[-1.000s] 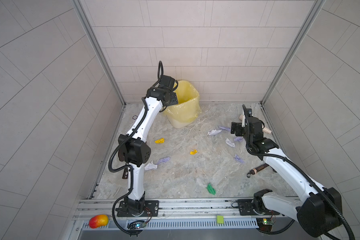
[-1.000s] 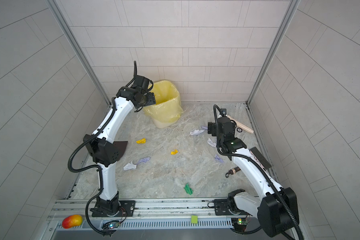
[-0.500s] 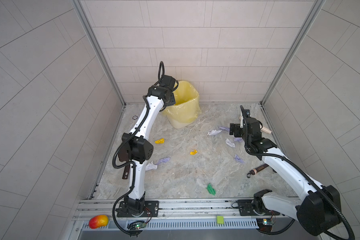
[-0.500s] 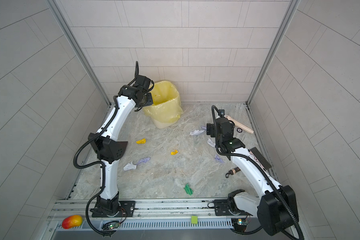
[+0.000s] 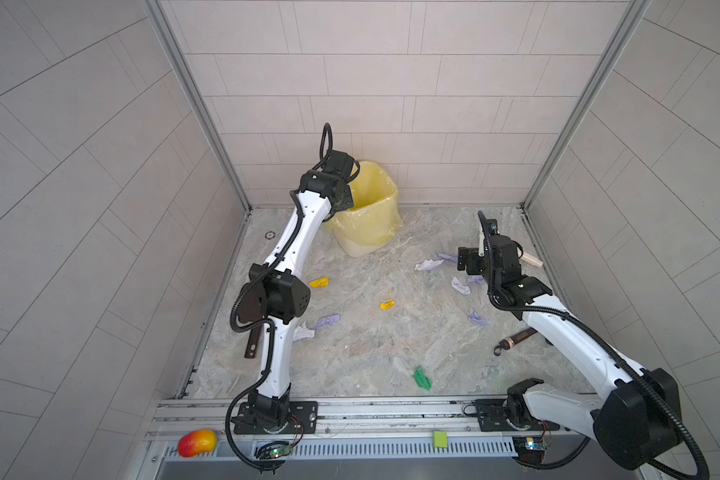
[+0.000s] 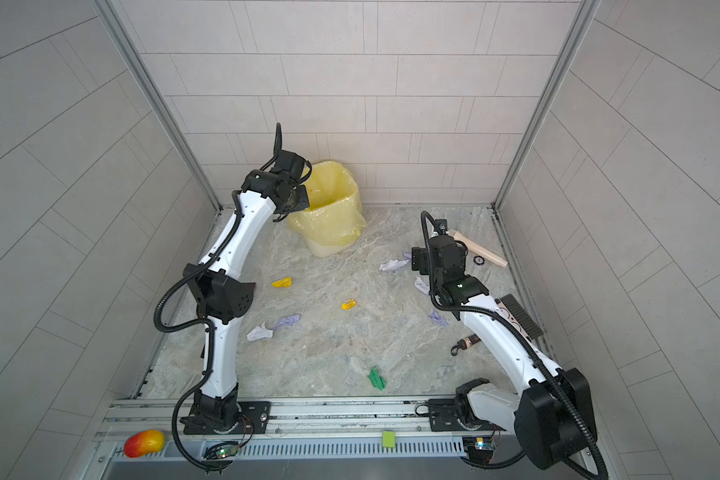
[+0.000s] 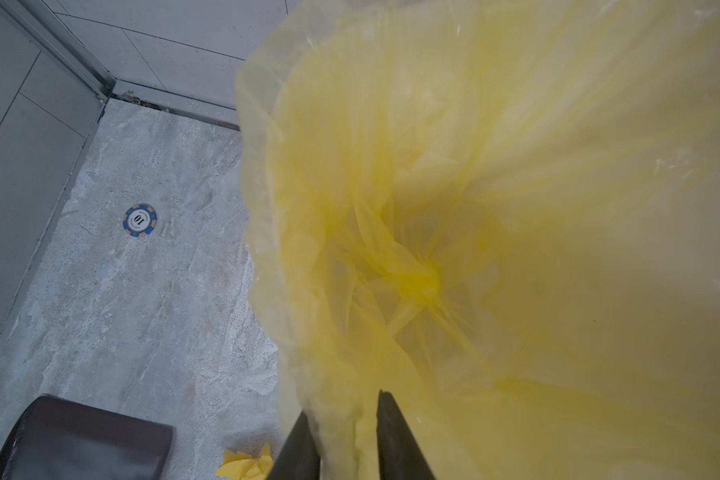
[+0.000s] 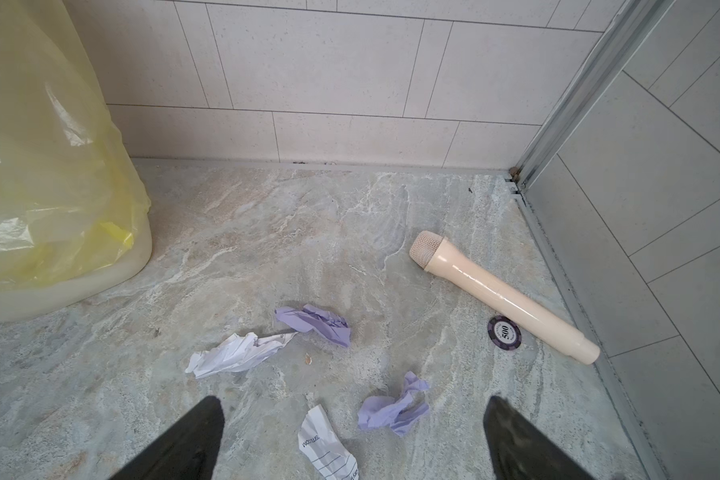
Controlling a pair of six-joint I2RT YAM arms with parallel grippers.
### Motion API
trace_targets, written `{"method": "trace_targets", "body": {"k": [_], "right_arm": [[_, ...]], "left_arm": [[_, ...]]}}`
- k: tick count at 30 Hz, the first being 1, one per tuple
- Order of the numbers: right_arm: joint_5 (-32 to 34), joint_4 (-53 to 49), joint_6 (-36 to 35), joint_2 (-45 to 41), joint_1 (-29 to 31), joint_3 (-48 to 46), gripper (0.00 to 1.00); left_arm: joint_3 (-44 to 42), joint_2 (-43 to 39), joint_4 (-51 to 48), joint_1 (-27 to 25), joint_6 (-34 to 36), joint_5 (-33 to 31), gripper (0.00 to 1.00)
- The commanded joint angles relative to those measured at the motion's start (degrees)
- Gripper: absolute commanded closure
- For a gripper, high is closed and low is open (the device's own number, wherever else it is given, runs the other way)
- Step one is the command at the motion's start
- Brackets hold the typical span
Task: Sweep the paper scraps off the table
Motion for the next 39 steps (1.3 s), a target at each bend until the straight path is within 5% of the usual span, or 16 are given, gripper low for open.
{"method": "trace_targets", "body": {"k": [1,29,39], "right_arm": [[1.23,-0.56,0.39,0.29,0.38,1.44,0.01],[2.09,-1.31,-0.14,1.6,0.43,2.17,0.01],[2.35,-1.64,-0.19,1.66,0.39,2.37,0.01]], "left_arm": [[1.82,0.9,-1.89,-0.11,-0.9,-1.57,0.74],[5.8,3.18,-0.93,-0.11,1.09,-4.05,1.0],[5.78,1.97,-1.28,0.56,1.58,-10.02,1.0]]}}
